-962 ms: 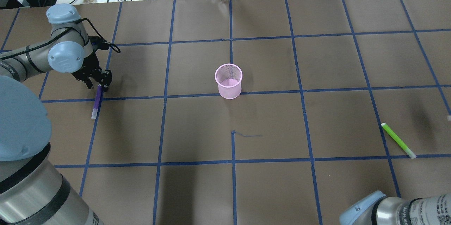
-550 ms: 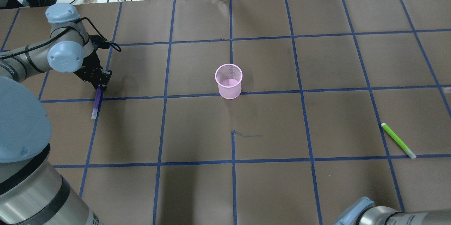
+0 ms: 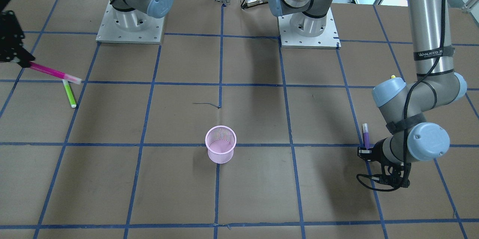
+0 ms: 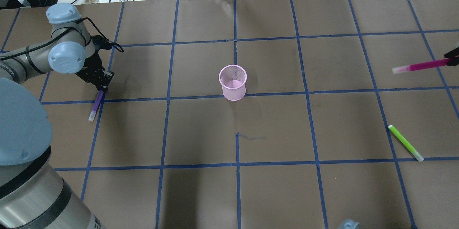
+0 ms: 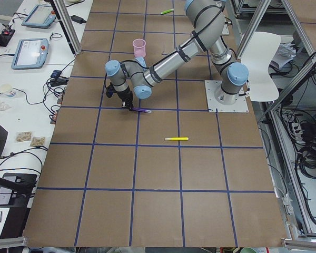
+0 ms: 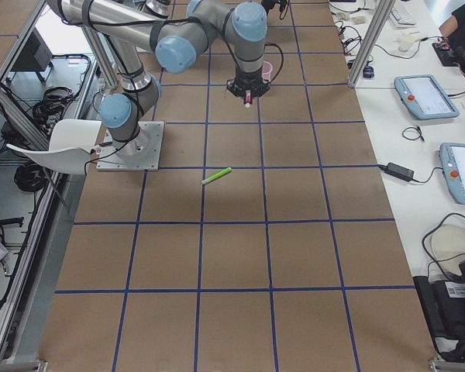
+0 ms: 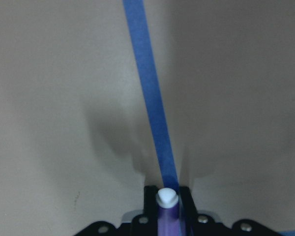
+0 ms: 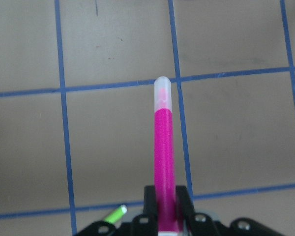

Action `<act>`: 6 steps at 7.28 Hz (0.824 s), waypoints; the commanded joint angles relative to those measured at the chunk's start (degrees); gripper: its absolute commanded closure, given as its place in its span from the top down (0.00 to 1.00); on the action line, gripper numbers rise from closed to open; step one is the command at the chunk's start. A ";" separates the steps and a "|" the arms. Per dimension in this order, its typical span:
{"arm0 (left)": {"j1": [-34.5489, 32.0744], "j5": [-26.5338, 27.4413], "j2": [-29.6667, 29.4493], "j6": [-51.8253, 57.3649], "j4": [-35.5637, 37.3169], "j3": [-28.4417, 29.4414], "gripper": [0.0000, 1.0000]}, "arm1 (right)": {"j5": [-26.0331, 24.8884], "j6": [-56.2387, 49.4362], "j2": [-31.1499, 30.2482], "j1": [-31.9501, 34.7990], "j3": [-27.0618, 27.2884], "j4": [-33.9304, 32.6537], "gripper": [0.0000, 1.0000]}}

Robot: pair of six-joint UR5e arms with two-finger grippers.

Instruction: Insert purple and pink pens into pink cup

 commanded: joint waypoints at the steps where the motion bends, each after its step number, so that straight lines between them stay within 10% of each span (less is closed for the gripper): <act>1: -1.01 -0.11 2.30 -0.04 -2.54 1.20 0.00 | -1.14 23.54 3.48 18.25 -0.02 -7.22 0.00; 3: -1.37 -1.86 5.54 0.04 -3.34 1.47 0.00 | -5.77 37.98 11.46 30.84 -1.59 -18.45 0.00; 6: -0.76 -4.68 8.81 0.30 -4.13 0.95 0.00 | -15.28 43.91 20.36 39.32 -9.41 -18.59 0.00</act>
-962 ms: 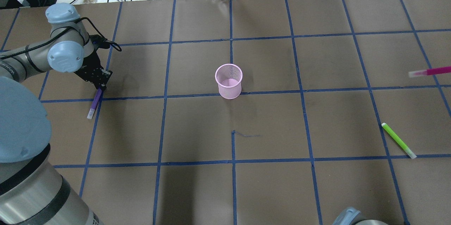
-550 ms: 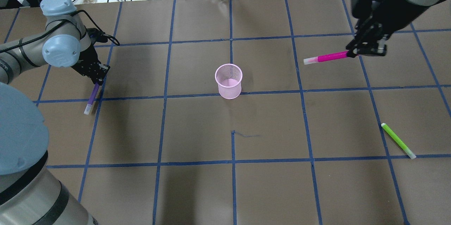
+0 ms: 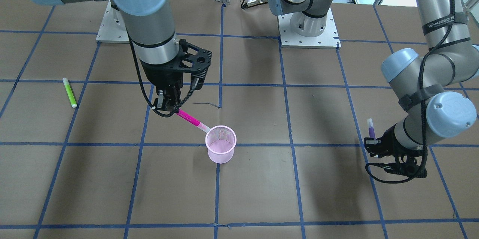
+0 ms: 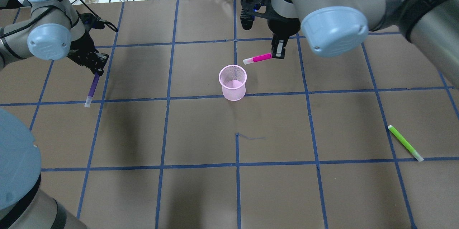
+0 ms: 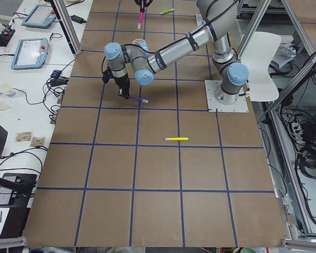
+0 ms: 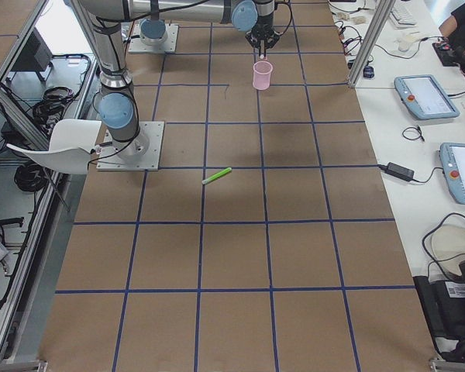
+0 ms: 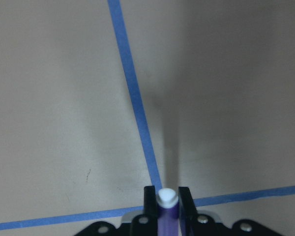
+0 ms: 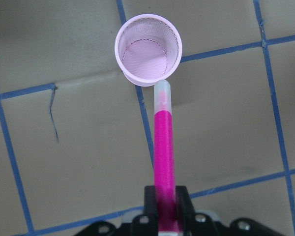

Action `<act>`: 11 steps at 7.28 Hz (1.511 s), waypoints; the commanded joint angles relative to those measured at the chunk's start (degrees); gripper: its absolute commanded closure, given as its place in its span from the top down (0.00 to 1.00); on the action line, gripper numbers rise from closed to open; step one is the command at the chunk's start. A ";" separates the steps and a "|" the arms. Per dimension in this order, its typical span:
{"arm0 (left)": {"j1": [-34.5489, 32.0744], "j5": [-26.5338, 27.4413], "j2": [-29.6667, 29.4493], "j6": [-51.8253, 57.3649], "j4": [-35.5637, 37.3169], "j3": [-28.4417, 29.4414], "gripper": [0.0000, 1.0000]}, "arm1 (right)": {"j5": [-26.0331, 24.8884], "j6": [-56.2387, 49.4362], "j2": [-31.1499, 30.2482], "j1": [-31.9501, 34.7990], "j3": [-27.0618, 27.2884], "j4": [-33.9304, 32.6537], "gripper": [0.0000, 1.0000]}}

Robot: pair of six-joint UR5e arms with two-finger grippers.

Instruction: Insert purple and pink pens into pink cup

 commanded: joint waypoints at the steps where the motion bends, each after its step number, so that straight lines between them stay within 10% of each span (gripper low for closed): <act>1: -0.20 -2.25 1.87 -0.15 -0.47 -0.61 0.00 | -4.91 1.87 3.68 2.82 -2.72 -0.78 0.00; 5: -0.21 -2.53 4.86 -0.15 -0.55 -0.70 0.00 | -5.10 2.13 7.90 5.81 -3.43 -0.52 0.00; 6: -0.12 -2.53 5.38 -0.15 -0.55 -0.70 0.00 | -5.01 2.48 8.43 5.90 -2.99 -0.44 0.84; 7: -0.21 -2.70 5.48 -0.24 -0.55 -0.79 0.00 | -5.27 2.22 8.78 5.90 -3.34 -0.52 1.00; 11: -1.60 -8.46 7.66 -2.51 -0.47 0.08 0.00 | -5.63 6.84 4.49 -1.54 -11.83 6.79 1.00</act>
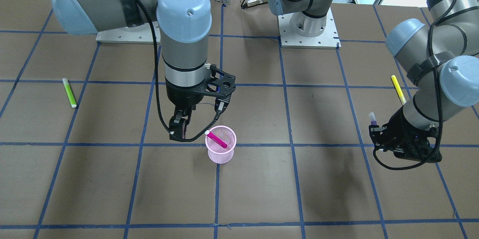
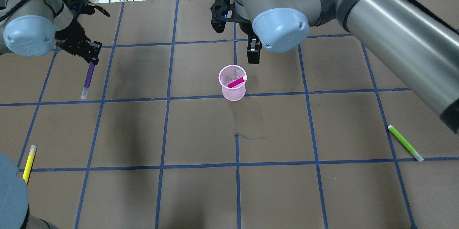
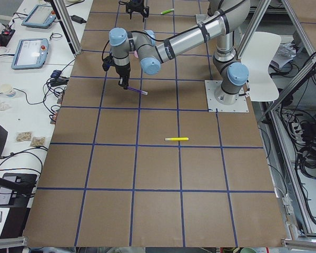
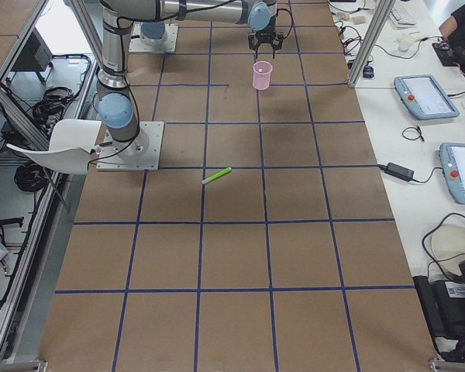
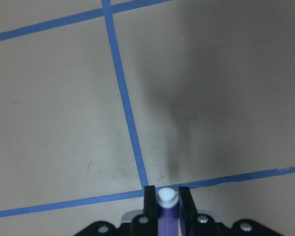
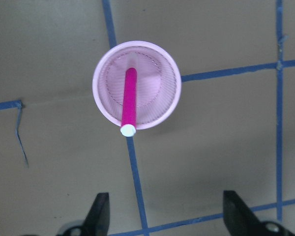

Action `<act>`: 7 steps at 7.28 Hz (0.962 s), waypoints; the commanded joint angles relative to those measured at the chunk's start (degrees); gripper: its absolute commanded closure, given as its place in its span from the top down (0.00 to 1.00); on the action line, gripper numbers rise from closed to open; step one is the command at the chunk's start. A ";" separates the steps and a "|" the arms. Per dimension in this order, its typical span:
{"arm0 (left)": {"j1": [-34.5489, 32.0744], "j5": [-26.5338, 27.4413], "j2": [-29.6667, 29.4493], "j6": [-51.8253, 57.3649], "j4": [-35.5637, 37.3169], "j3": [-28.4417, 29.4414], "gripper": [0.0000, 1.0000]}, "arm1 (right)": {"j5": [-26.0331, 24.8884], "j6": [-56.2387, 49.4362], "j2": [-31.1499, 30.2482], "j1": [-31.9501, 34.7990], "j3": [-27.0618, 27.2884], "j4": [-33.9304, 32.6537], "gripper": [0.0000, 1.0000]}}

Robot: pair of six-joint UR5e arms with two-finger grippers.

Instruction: Insert purple and pink pens into pink cup

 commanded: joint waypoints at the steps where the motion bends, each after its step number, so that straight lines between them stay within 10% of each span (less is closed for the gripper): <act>1: -3.38 -5.90 1.03 -8.43 0.12 1.14 0.00 | 0.89 5.73 -3.95 -6.98 -6.07 12.32 1.00; 7: -26.15 -7.76 0.42 -55.54 21.90 0.01 0.00 | 2.92 49.80 -16.43 -15.27 4.41 12.87 1.00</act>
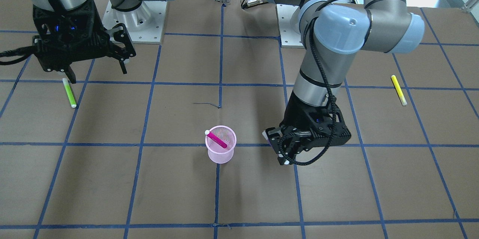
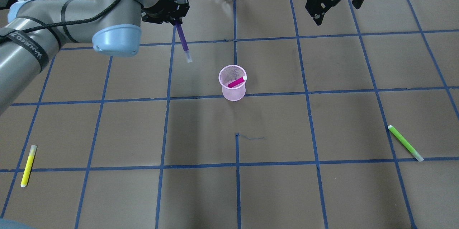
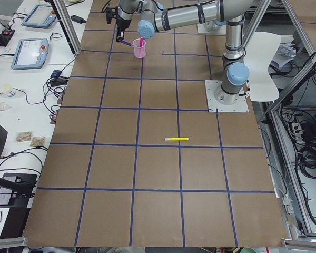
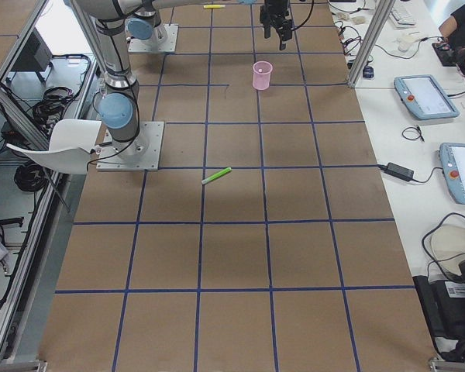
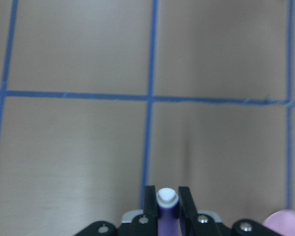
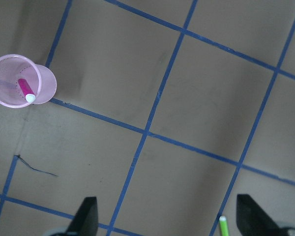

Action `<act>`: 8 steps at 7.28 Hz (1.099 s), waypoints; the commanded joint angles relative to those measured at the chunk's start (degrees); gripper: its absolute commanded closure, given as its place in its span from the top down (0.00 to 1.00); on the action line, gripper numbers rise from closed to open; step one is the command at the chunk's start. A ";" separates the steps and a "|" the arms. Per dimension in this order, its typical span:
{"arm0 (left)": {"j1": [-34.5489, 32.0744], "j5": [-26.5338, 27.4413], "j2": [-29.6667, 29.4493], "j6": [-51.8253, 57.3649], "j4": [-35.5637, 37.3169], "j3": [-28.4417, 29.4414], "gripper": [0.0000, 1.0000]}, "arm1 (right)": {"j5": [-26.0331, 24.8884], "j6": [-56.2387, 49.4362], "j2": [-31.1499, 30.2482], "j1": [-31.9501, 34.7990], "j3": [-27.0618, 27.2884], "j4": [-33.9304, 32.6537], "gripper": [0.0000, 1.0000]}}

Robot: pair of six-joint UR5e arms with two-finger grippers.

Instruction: Insert purple and pink pens into pink cup

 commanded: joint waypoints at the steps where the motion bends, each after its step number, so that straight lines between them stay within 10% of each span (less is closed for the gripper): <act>1: -3.54 -1.04 -0.55 -8.71 6.65 -4.96 0.00 | 0.69 3.20 -2.71 -1.56 6.89 -13.20 1.00; 3: -3.81 -4.70 -2.03 -16.14 20.61 -10.79 0.00 | 0.78 3.90 -3.41 -2.70 7.44 -13.84 1.00; 8: -7.67 -0.80 -2.84 -15.31 21.37 -11.51 0.00 | 3.77 1.44 -3.42 -2.71 7.70 -14.01 1.00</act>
